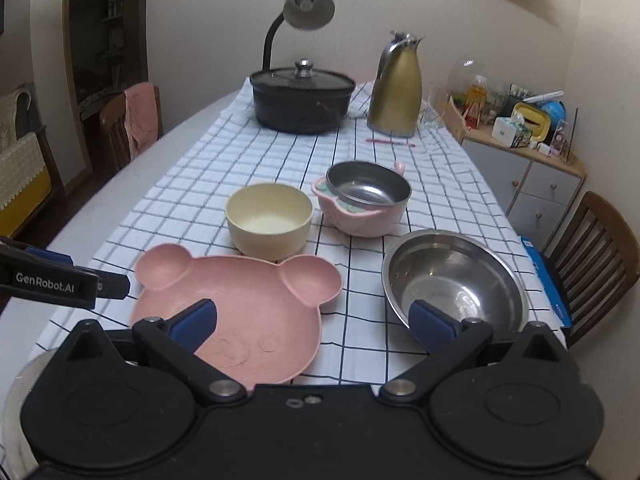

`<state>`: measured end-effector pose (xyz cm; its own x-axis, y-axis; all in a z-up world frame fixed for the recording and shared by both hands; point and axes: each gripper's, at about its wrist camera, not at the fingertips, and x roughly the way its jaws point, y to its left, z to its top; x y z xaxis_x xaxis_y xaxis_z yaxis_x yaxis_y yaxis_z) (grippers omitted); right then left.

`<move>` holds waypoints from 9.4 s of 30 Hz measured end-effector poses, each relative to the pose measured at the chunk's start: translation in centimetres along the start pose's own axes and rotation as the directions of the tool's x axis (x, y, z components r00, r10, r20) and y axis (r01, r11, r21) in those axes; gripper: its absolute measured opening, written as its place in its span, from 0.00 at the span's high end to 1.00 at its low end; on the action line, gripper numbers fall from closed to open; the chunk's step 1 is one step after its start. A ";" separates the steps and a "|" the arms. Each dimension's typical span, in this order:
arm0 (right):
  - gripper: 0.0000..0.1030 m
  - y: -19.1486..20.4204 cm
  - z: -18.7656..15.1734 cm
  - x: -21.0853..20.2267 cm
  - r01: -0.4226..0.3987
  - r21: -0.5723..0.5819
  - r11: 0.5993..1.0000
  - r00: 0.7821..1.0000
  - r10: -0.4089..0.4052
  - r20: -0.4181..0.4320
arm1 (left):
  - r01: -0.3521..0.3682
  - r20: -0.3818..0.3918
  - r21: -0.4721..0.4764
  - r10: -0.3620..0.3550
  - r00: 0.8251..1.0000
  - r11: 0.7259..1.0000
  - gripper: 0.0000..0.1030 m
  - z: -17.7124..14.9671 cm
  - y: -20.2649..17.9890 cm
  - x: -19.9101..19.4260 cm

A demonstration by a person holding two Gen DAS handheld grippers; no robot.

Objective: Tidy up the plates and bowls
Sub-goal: 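Withdraw both grippers and move toward the pink bear-face plate, then close both grippers on the rim of the pink bear-face plate, then lift the pink bear-face plate with both grippers and carry it toward the plate stack, then lower the pink plate onto the small white plate and open both grippers, then move both grippers to the rim of the large stainless steel bowl, then close both grippers on the rim of the steel bowl, then lift the steel bowl with both grippers and carry it toward the plate stack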

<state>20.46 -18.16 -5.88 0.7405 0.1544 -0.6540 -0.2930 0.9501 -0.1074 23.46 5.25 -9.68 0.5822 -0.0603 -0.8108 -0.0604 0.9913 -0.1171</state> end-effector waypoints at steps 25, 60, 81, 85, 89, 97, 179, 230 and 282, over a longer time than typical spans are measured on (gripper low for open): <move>0.45 -2.4 -0.2 11.8 -0.123 0.099 0.987 0.949 0.146 -0.281 | -0.047 -0.188 -0.042 0.038 0.982 0.998 0.43 0.4 0.7 8.1; 0.89 -2.5 0.7 5.9 -0.107 0.202 0.974 0.953 0.159 -0.260 | 0.029 -0.109 -0.038 -0.033 0.993 0.999 0.86 0.6 1.5 1.5; 0.89 3.5 -1.2 -3.1 -0.168 0.130 0.977 0.964 0.191 -0.187 | 0.012 -0.051 -0.044 -0.014 0.999 0.999 0.86 -5.5 6.0 -7.1; 0.89 5.0 -2.3 -3.6 -0.181 0.101 0.978 0.964 0.196 -0.178 | -0.011 -0.045 -0.048 0.009 0.999 0.999 0.86 -7.1 6.8 -7.6; 0.88 6.2 -3.5 -3.7 -0.188 0.074 0.979 0.965 0.198 -0.172 | -0.017 -0.056 -0.065 0.013 0.998 0.998 0.86 -8.6 7.6 -7.6; 0.88 7.4 -6.0 -3.9 -0.201 0.048 0.978 0.963 0.206 -0.172 | -0.037 -0.066 -0.056 0.033 0.997 0.998 0.86 -11.4 8.0 -7.4; 0.00 2.7 0.5 -10.5 -0.094 -0.023 0.995 0.990 0.096 0.106 | -0.040 0.291 0.096 0.010 0.957 0.995 0.27 -5.2 -3.3 -13.3; 0.24 -25.8 0.9 9.6 0.051 0.116 0.992 0.989 -0.034 -0.145 | -0.021 0.037 0.112 0.017 0.999 0.993 0.25 6.1 -25.6 12.0; 0.82 -24.0 -2.0 5.7 0.047 0.215 0.976 0.959 0.017 -0.284 | -0.042 -0.056 0.108 0.048 0.997 0.993 0.81 1.9 -25.8 7.4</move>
<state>30.47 -40.67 -8.54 0.5332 0.0867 -0.8415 -0.1212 0.9923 0.0254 30.90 -20.59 -11.54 0.5320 -0.0189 -0.8465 0.0028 0.9998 -0.0205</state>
